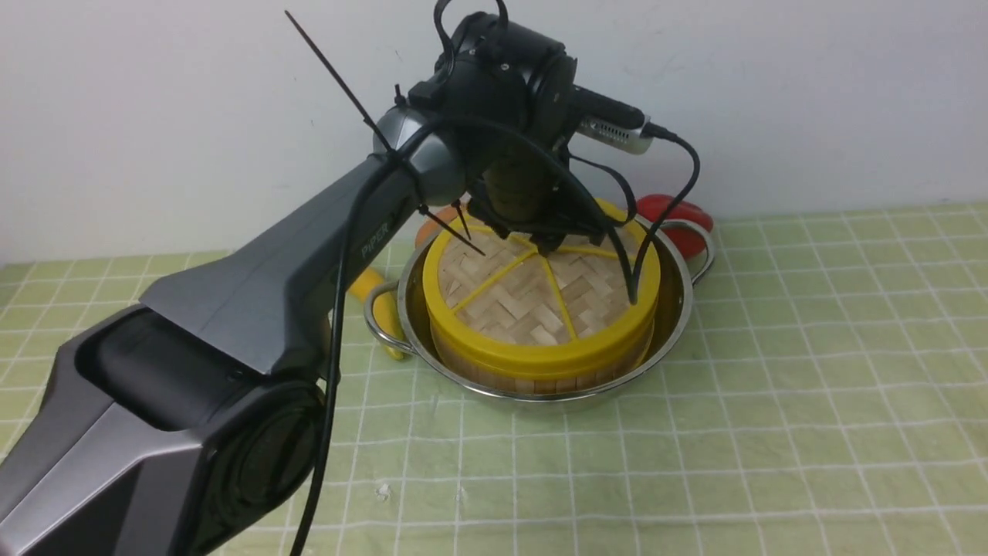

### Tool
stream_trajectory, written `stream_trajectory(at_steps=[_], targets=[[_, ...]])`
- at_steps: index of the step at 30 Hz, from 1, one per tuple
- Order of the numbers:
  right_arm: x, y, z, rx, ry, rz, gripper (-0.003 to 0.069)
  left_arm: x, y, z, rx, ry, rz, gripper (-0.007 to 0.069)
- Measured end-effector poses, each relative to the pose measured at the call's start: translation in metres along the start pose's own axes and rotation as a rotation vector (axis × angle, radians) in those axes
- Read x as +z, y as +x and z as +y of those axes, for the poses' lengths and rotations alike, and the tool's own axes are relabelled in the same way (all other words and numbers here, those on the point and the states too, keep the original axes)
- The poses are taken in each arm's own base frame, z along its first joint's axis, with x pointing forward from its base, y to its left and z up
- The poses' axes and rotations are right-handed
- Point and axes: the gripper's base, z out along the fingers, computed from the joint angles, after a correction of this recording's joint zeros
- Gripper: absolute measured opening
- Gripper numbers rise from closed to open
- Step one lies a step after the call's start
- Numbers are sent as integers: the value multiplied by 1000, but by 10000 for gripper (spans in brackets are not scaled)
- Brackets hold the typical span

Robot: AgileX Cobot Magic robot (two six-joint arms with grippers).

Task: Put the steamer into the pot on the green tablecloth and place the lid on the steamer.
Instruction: 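Place the yellow bamboo steamer lid onto the steamer in the pot with the left gripper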

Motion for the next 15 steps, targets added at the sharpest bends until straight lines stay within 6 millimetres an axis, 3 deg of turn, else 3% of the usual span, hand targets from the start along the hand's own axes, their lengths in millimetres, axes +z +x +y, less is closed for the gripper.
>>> stream_trajectory(at_steps=[2,3,6,8,12,15], targets=[[0,0,0,0,0,0,463,-9,-2,3,0,-14,-19,521],[0,0,0,0,0,0,463,-12,-2,4,0,-16,-23,540],[-2,2,-1,3,-1,-4,449,-49,-7,13,-16,-20,-93,657],[-4,8,-2,4,-1,-1,426,-74,-8,19,-27,-20,-141,673],[-16,38,-7,6,-1,6,325,-127,-7,31,-50,-23,-242,616],[-32,75,-14,17,-5,-71,209,-178,-1,42,-73,-22,-338,450]])
